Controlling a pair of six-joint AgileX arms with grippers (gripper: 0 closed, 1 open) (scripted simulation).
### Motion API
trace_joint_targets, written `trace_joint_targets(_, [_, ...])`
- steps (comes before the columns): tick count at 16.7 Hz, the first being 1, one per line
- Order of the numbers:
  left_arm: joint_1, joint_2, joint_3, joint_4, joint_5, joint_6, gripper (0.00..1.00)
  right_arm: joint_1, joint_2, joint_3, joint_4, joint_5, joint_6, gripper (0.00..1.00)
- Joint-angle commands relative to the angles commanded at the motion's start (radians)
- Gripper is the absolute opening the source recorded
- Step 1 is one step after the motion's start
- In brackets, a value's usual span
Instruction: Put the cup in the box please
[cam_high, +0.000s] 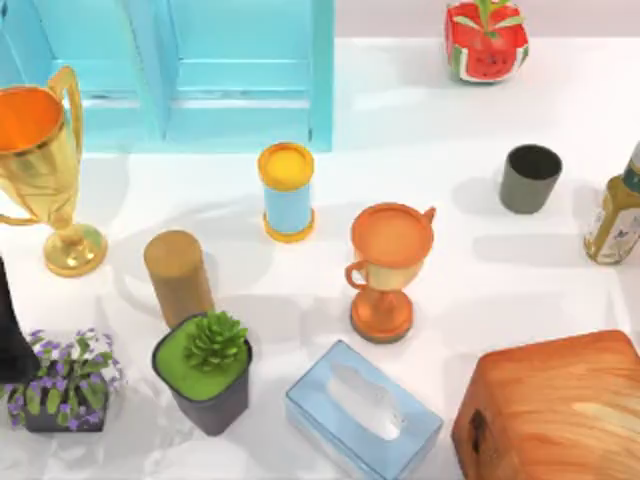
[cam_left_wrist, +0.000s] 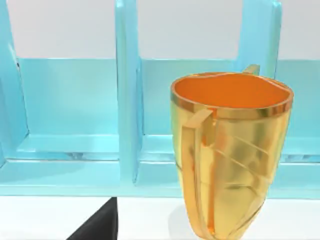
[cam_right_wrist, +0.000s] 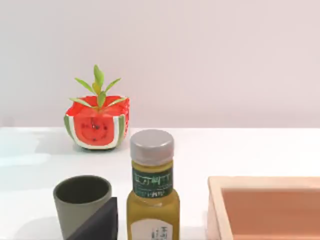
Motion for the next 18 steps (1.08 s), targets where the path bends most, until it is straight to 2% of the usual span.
trace_joint_targets(4, [0.000,0.000,0.000,0.000,0.000,0.000,1.00,-0.004,0.027,0.028,-0.021,-0.001,0.006,1.00])
trace_joint_targets(8, [0.000,0.000,0.000,0.000,0.000,0.000,1.00,-0.023,0.199,0.211,-0.152,-0.001,0.040,1.00])
trace_joint_targets(12, [0.000,0.000,0.000,0.000,0.000,0.000,1.00,-0.044,0.509,0.554,-0.378,0.008,0.088,1.00])
trace_joint_targets(18, [0.000,0.000,0.000,0.000,0.000,0.000,1.00,-0.042,1.162,1.222,-0.817,0.038,0.151,1.00])
